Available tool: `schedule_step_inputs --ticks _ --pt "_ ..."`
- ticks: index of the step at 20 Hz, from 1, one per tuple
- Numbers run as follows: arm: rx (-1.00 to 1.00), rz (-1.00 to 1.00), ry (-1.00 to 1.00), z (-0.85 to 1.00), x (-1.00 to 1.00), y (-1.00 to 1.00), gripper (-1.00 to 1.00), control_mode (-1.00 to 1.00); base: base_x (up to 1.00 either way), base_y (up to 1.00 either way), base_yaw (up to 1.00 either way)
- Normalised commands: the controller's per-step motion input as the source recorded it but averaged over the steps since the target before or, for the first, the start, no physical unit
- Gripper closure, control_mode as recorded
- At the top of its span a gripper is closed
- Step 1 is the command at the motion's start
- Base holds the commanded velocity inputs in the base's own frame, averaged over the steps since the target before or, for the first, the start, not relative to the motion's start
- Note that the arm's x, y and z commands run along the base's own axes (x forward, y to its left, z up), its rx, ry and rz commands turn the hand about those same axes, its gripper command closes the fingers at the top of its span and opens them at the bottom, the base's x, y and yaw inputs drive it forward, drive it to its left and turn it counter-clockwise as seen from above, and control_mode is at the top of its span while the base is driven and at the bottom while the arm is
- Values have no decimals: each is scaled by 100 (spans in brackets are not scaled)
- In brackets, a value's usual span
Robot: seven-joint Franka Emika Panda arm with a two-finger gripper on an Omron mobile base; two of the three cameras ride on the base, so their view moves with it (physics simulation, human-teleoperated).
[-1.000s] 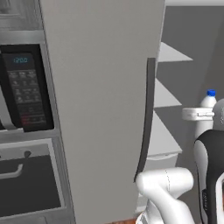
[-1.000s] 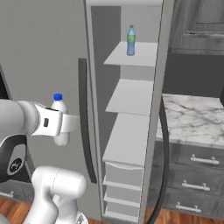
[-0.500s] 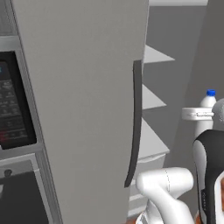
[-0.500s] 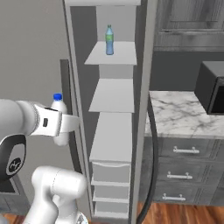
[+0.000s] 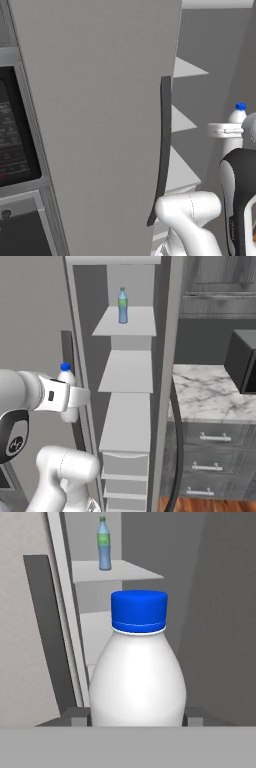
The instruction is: Take the bottled waters from the counter and place them in the freezer to freeze. Close the freezer door after placing the bottles.
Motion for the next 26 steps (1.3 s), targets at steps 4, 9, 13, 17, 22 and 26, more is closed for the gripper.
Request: schedule_step_inputs --ticks 4,9,13,17,22,26 --pt "0 0 0 0 0 0 100 100 6 -7 4" --pt "0 0 0 0 0 0 100 100 15 -25 3" --pt "0 0 0 0 0 0 100 100 17 -30 4" --pt "0 0 0 0 0 0 100 100 17 -37 4" --pt "0 0 0 0 0 0 100 100 20 -35 3" --pt "0 0 0 0 0 0 100 100 18 -26 5"
